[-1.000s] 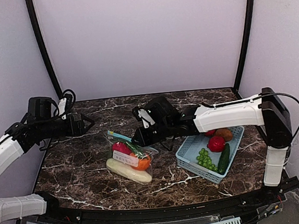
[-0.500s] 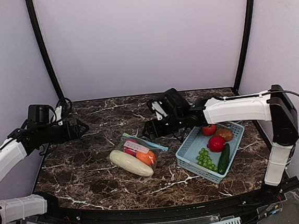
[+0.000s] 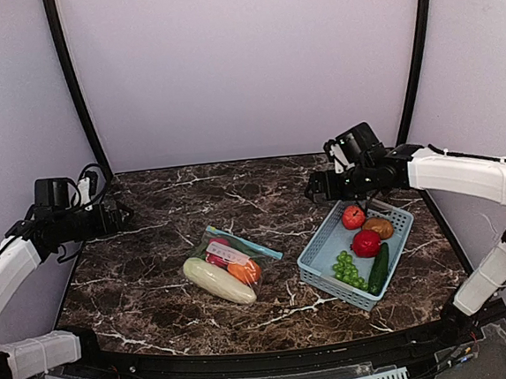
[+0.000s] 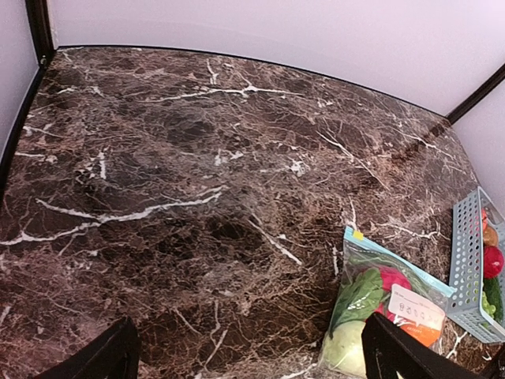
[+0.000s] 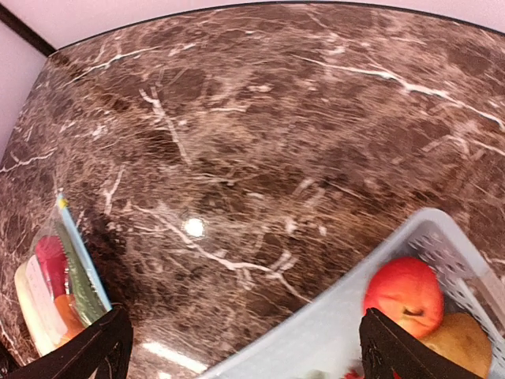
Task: Place the food in the zip-top bag and seal the zipper
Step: Reset both arms
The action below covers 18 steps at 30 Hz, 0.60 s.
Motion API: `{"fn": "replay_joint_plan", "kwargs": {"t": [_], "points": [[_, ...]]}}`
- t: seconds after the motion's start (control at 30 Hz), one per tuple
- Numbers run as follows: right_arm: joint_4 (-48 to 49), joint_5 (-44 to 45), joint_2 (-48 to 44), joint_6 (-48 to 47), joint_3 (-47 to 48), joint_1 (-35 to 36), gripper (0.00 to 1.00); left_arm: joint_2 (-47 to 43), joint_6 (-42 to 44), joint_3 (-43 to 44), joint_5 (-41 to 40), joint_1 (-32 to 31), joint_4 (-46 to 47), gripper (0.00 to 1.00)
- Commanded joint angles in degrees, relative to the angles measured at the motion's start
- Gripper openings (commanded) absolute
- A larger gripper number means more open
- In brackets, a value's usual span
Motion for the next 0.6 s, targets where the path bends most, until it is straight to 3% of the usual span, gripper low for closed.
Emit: {"fn": "replay_joint_plan", "kwargs": {"t": [0.0,0.2,0.33,0.57], "points": [[-1.88,1.05,-7.23,-0.17,-6.46,-6.69,0.99,-1.56,1.48,-0.71,-0.69,3.77,-0.47,0.99],[-1.0,4.05,-18.76,-2.28,-13.33,-12.85,0.99,-4.24,1.73,0.7,-6.27,4.83,-1.72,0.99],[3.97,8.39,-28.41,-5.97,-18.67,-13.24,0.99,-9.33,5.23,0.46,-7.36,4.81,-1.69,0.99],[13.15,7.66,-39.88,-12.97,-26.84,-13.35,0.99,-17.12,8.81,-2.66,-9.13,4.76,-0.75,0.99]]}}
